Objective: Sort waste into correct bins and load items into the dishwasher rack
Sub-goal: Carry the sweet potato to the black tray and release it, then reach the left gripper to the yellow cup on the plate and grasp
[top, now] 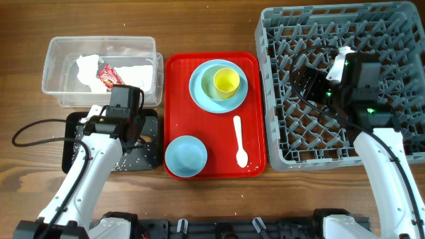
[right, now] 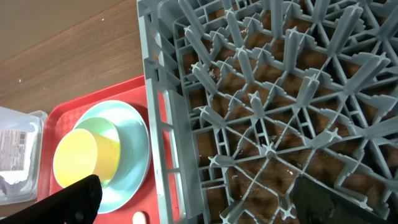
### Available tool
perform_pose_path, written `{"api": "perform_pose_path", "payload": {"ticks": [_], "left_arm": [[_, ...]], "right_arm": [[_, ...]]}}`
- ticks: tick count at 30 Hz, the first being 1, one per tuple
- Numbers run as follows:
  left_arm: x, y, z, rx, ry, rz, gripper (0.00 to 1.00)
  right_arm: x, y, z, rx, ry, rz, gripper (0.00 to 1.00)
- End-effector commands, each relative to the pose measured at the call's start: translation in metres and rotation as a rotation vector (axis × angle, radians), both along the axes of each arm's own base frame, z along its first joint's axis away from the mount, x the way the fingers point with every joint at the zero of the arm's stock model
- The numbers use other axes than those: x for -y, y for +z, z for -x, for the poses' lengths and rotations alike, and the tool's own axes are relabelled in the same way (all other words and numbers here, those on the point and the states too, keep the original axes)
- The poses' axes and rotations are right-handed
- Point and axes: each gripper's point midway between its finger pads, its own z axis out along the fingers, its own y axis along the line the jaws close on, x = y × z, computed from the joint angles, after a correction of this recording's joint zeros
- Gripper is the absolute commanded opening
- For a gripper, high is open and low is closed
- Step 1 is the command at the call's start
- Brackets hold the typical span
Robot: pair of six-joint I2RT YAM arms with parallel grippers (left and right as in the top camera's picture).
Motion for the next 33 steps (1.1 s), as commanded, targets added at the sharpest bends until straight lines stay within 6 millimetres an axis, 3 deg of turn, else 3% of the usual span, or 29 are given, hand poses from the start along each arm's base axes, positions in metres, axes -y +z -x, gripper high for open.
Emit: {"api": "perform_pose_path", "payload": {"ticks": [1, 4, 6, 10, 12, 17, 21, 24, 28, 30, 33], "left_arm": [[-0.005, 0.02, -0.007, 0.041, -0.096, -0.058, 0.51], [0.002, 0.048, -0.016, 0.108, -0.189, -0.052, 0.48], [0.029, 0.075, -0.018, 0.189, -0.369, 0.034, 0.45], [0.068, 0.096, 0.0, 0.253, -0.637, 0.157, 0.39], [0.069, 0.09, 0.016, 0.193, -0.651, 0.182, 0.31], [0.073, 0.048, 0.066, -0.069, -0.765, 0.198, 0.32], [0.081, 0.034, 0.075, -0.115, -0.827, 0.198, 0.34], [0.107, 0.046, 0.054, 0.021, -0.894, 0.266, 0.38], [0.135, 0.079, 0.006, 0.27, -0.882, 0.341, 0.43], [0.142, 0.091, -0.014, 0.311, -0.886, 0.342, 0.42], [0.154, 0.087, -0.038, 0.265, -0.898, 0.351, 0.35]], "right_arm": [[0.0, 0.013, -0.002, 0.037, 0.009, 0.005, 1.0], [0.0, 0.013, -0.002, 0.037, 0.009, 0.005, 1.0], [0.0, 0.013, -0.002, 0.037, 0.009, 0.005, 1.0], [0.0, 0.013, -0.002, 0.037, 0.009, 0.005, 1.0], [0.0, 0.013, -0.002, 0.037, 0.009, 0.005, 1.0], [0.0, 0.013, -0.002, 0.037, 0.009, 0.005, 1.0], [0.0, 0.013, -0.002, 0.037, 0.009, 0.005, 1.0], [0.0, 0.013, -0.002, 0.037, 0.009, 0.005, 1.0], [0.0, 0.013, -0.002, 0.037, 0.009, 0.005, 1.0], [0.0, 0.013, -0.002, 0.037, 0.009, 0.005, 1.0], [0.0, 0.013, -0.002, 0.037, 0.009, 0.005, 1.0]]}}
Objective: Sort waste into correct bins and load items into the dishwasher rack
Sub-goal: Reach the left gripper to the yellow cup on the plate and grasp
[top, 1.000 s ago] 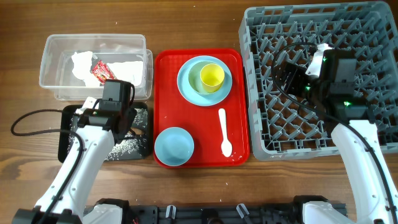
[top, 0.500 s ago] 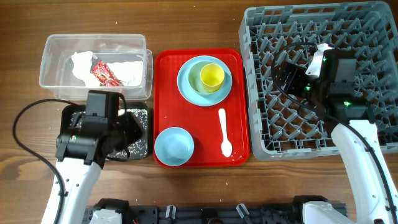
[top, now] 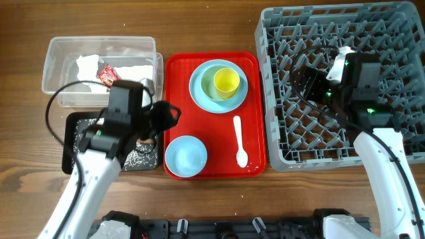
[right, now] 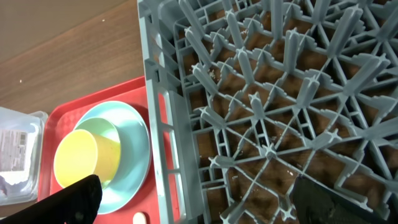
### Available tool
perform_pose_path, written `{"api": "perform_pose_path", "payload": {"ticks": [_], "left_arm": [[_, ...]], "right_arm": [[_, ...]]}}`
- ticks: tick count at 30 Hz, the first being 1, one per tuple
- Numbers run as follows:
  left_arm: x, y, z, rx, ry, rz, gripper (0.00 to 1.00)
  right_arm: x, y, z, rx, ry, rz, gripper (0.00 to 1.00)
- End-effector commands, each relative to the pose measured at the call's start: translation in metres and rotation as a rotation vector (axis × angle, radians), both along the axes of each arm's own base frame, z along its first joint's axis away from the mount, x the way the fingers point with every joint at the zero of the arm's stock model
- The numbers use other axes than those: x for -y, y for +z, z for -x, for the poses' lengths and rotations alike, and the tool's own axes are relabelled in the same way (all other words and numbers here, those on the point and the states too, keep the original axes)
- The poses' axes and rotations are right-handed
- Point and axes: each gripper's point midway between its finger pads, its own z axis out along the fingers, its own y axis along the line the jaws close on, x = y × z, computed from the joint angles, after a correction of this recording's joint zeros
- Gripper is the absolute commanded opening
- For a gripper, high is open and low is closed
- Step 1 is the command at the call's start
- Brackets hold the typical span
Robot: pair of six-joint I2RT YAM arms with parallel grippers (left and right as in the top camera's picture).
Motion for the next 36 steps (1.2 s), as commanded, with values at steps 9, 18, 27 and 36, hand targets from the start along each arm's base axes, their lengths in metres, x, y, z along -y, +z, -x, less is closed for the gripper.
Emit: {"api": "perform_pose_path", "payload": {"ticks": [9, 18, 27, 36], "left_arm": [[0.06, -0.087, -0.071, -0.206, 0.018, -0.082, 0.26], [0.07, -0.119, -0.07, -0.211, 0.092, -0.21, 0.22], [0.065, -0.128, -0.064, -0.224, 0.129, -0.268, 0.2], [0.067, -0.128, -0.067, -0.213, 0.13, -0.261, 0.23]], "right_arm": [[0.0, 0.012, -0.002, 0.034, 0.009, 0.004, 1.0], [0.0, 0.012, -0.002, 0.033, 0.009, 0.004, 1.0], [0.0, 0.012, -0.002, 0.033, 0.009, 0.004, 1.0], [0.0, 0.012, -0.002, 0.033, 0.009, 0.004, 1.0]]}}
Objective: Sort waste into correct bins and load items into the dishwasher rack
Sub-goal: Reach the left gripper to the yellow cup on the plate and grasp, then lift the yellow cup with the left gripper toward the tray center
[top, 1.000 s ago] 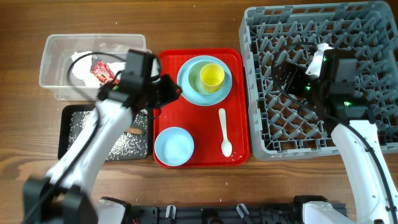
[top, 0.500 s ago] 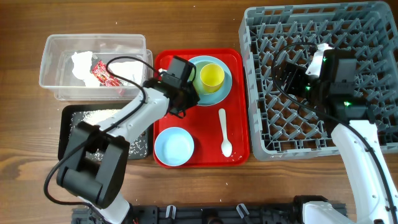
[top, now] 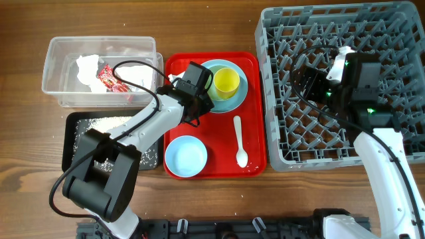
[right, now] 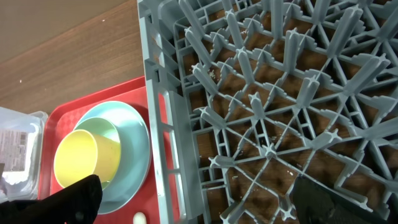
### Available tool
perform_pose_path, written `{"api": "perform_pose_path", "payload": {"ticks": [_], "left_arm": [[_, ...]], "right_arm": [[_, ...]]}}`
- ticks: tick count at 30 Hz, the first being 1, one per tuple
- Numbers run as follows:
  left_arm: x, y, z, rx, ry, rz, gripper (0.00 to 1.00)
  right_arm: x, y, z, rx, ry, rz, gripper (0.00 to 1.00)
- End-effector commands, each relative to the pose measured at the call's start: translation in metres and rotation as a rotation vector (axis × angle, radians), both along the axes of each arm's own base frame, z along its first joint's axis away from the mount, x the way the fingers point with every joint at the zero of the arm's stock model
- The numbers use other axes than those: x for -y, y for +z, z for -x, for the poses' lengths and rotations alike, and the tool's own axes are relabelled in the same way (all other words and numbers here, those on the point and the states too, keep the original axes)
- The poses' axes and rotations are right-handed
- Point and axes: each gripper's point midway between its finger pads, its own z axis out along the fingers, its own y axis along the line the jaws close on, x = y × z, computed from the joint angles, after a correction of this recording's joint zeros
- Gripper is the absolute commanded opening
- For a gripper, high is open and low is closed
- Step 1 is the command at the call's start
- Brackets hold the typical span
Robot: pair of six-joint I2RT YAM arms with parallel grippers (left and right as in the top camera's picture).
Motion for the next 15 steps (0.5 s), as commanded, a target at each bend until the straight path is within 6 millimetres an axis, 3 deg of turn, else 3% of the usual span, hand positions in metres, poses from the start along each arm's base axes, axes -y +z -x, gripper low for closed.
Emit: {"api": "perform_pose_path", "payload": {"ticks": [1, 8, 15], "left_arm": [[-0.002, -0.007, -0.001, -0.009, 0.017, -0.021, 0.23], [-0.003, -0.026, -0.001, -0.034, 0.02, -0.043, 0.21], [-0.008, -0.028, 0.005, -0.061, 0.021, -0.061, 0.07]], "right_arm": [[0.0, 0.012, -0.002, 0.034, 0.009, 0.004, 1.0], [0.0, 0.012, -0.002, 0.034, 0.01, 0.005, 1.0], [0.0, 0.012, -0.002, 0.034, 0.009, 0.004, 1.0]]}}
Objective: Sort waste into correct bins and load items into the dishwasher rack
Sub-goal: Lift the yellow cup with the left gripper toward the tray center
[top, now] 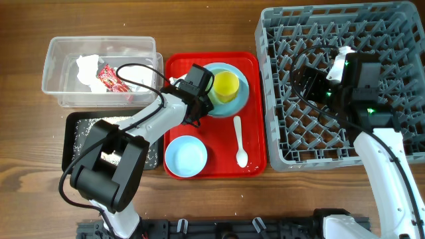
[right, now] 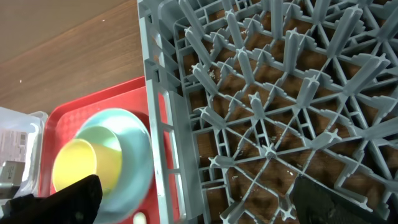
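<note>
On the red tray (top: 179,99) a light blue plate (top: 240,93) carries a green bowl and a yellow cup (top: 226,83). My left gripper (top: 203,93) is at the plate's left rim, its fingers hidden under the wrist. The plate (right: 138,155) shows blurred in the right wrist view. A blue bowl (top: 186,156) and a white spoon (top: 240,141) lie on the tray's front half. Over the left part of the grey dishwasher rack (top: 345,40) hangs my right gripper (right: 199,205), open and holding nothing.
A clear bin (top: 60,53) at the back left holds white paper and a red wrapper (top: 109,78). A black tray (top: 76,133) speckled with white bits lies in front of it. The rack wall (right: 155,124) borders the red tray's right side.
My left gripper has pushed slightly further right against the plate's left rim. The plate with bowl and cup has shifted a little to the right and is blurred. The right arm has not moved.
My left gripper was over the black tray near the clear bin. Then it was at the red tray's left edge, then at the plate's left rim. Now the plate has shifted right. My right gripper stayed open over the rack throughout.
</note>
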### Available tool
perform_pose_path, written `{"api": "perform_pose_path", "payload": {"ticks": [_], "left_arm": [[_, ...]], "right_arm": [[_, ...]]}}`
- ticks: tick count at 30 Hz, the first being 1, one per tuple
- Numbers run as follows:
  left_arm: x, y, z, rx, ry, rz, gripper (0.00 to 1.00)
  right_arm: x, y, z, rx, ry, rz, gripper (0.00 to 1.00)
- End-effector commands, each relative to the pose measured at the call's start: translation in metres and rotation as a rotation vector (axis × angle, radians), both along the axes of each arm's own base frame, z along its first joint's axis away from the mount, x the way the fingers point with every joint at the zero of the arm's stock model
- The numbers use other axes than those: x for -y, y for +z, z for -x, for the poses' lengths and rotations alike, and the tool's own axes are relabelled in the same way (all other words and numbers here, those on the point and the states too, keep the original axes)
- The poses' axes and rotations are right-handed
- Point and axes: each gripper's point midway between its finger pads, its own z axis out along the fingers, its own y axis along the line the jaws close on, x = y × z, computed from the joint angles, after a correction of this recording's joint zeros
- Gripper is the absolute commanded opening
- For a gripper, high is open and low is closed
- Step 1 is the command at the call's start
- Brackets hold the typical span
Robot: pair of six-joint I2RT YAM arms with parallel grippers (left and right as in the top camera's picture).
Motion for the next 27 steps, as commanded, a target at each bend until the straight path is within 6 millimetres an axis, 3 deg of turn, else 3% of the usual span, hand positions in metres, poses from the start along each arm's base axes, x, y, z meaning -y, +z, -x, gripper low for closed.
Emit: {"api": "perform_pose_path", "payload": {"ticks": [1, 9, 15, 18, 21, 27], "left_arm": [[-0.007, -0.005, 0.008, -0.035, 0.005, -0.04, 0.06], [-0.025, -0.001, 0.042, -0.159, -0.005, -0.106, 0.09], [-0.018, 0.045, 0.028, -0.035, -0.046, -0.06, 0.27], [-0.014, 0.077, 0.02, 0.048, -0.051, -0.02, 0.31], [-0.007, 0.104, 0.025, 0.096, -0.07, 0.036, 0.32], [0.008, 0.112, 0.037, 0.104, -0.119, 0.052, 0.36]], "right_arm": [[0.0, 0.012, -0.002, 0.034, 0.009, 0.004, 1.0], [0.0, 0.012, -0.002, 0.033, 0.01, 0.005, 1.0], [0.0, 0.012, -0.002, 0.034, 0.009, 0.004, 1.0], [0.0, 0.012, -0.002, 0.034, 0.009, 0.004, 1.0], [0.0, 0.012, -0.002, 0.034, 0.009, 0.004, 1.0], [0.0, 0.012, -0.002, 0.033, 0.009, 0.004, 1.0]]}}
